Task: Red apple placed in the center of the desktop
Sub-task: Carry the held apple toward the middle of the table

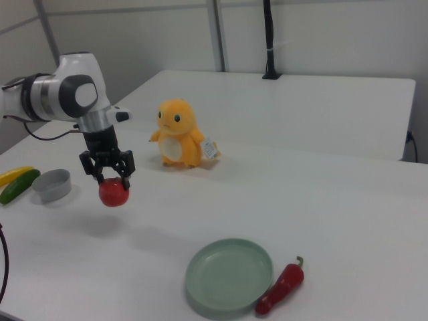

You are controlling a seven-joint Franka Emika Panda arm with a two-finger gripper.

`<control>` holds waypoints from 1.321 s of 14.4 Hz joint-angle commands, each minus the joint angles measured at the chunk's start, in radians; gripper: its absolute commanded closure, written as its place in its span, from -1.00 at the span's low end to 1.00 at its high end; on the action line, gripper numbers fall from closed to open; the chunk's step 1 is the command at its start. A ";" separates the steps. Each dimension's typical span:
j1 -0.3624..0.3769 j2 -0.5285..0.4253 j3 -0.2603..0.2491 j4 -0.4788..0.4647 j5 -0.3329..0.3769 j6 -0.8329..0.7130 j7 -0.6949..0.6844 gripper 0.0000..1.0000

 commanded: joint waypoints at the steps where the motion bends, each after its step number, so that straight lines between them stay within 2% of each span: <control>1: -0.009 0.030 -0.020 -0.026 0.017 0.121 -0.007 0.42; 5: -0.022 0.071 -0.020 -0.029 0.011 0.157 -0.007 0.39; 6: -0.025 0.073 -0.020 -0.029 0.012 0.163 -0.007 0.32; 7: -0.027 0.073 -0.020 -0.029 0.012 0.164 -0.007 -0.12; 8: -0.029 0.074 -0.022 -0.031 0.012 0.164 -0.015 -0.18; 10: -0.041 0.076 -0.022 -0.031 0.011 0.164 -0.017 -0.42; 18: -0.049 0.088 -0.020 -0.041 0.002 0.166 -0.018 -0.42; 19: -0.049 0.087 -0.022 -0.043 0.002 0.166 -0.018 -0.48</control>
